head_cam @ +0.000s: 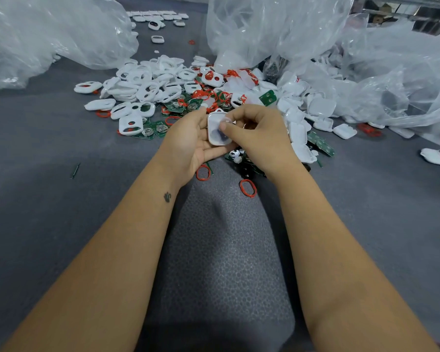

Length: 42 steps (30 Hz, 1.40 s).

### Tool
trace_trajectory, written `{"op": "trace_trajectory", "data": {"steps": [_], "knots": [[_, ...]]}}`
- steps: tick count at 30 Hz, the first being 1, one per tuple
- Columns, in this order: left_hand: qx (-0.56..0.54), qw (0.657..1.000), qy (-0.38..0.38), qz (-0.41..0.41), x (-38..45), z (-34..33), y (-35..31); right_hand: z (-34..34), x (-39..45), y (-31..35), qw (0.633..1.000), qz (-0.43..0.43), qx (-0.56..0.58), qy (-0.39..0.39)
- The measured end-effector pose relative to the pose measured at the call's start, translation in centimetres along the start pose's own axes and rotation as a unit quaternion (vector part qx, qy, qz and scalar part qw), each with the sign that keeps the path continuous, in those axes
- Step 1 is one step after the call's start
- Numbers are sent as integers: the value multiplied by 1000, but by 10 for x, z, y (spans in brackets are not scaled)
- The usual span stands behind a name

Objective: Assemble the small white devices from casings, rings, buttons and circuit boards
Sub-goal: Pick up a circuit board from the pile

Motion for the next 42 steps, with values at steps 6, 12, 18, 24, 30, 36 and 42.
{"op": "trace_trajectory", "data": {"steps": [6, 12, 18, 24, 30, 36, 42], "knots": [[18, 1000, 1, 0, 0, 0, 0, 0, 0, 2, 999, 6, -32, -24], [0, 1000, 2, -3, 0, 0, 1, 2, 0, 5, 999, 12, -18, -45], [22, 1000, 7, -6, 1, 1, 1, 4, 0, 3, 998, -6, -27, -56], [-3, 1000, 1, -19, 2, 2, 0, 6, -1, 3, 998, -11, -17, -66], [-12, 988, -85, -128, 0, 19, -17, 21, -1, 0, 993, -25, -19, -112], [-28, 937, -245, -249, -8, 45, -32, -2, 1, 4, 974, 33, -223, 3], [-68, 915, -284, -277, -12, 52, -35, -29, -2, 4, 925, 89, -357, 97]]}}
Point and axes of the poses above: each hand's wrist, its own x-axis towards the middle knuckle, its own z-axis out of the back of the hand, y = z × x, the point moved 5 cm from there along x, towards the middle knuckle, and after that the axes turned 5 degrees about y, right-handed, at the moved point
